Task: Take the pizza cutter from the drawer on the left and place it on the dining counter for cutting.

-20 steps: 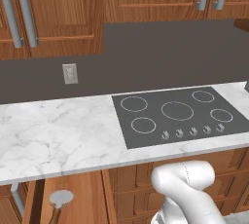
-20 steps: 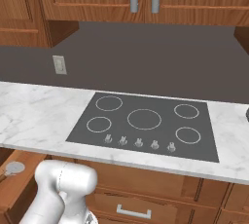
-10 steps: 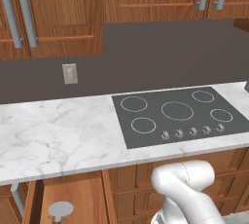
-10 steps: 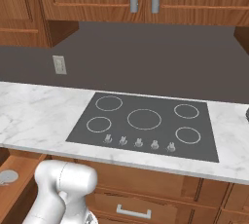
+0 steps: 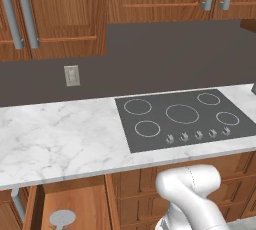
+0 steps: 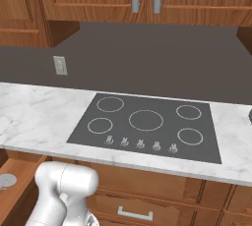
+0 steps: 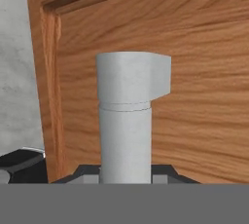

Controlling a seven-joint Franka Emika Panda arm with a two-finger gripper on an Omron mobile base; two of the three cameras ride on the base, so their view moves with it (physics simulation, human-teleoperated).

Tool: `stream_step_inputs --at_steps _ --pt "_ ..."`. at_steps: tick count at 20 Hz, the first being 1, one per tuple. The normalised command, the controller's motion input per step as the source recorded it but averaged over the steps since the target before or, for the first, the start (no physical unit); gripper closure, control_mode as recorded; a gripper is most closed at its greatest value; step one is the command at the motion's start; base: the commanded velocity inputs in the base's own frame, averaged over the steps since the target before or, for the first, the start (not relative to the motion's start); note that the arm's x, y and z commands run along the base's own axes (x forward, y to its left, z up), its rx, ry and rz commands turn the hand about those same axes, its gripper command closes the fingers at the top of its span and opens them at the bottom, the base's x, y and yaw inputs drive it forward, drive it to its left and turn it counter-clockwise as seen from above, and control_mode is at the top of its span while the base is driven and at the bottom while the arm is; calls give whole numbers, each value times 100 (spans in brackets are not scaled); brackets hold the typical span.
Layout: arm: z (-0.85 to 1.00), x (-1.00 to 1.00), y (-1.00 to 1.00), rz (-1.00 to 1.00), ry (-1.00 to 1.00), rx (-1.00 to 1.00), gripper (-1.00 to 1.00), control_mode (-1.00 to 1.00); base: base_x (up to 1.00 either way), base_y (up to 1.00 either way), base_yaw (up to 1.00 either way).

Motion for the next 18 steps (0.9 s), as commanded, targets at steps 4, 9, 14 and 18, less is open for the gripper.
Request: stream_step_inputs --at_steps 4,9,14,18 --pt "0 -18 8 0 4 0 100 -100 0 0 0" --pt "0 -12 4 0 1 0 100 -100 0 0 0" --pt "0 0 0 0 0 0 -100 -100 0 0 0" --pt "0 0 0 0 0 0 -100 -100 0 0 0"
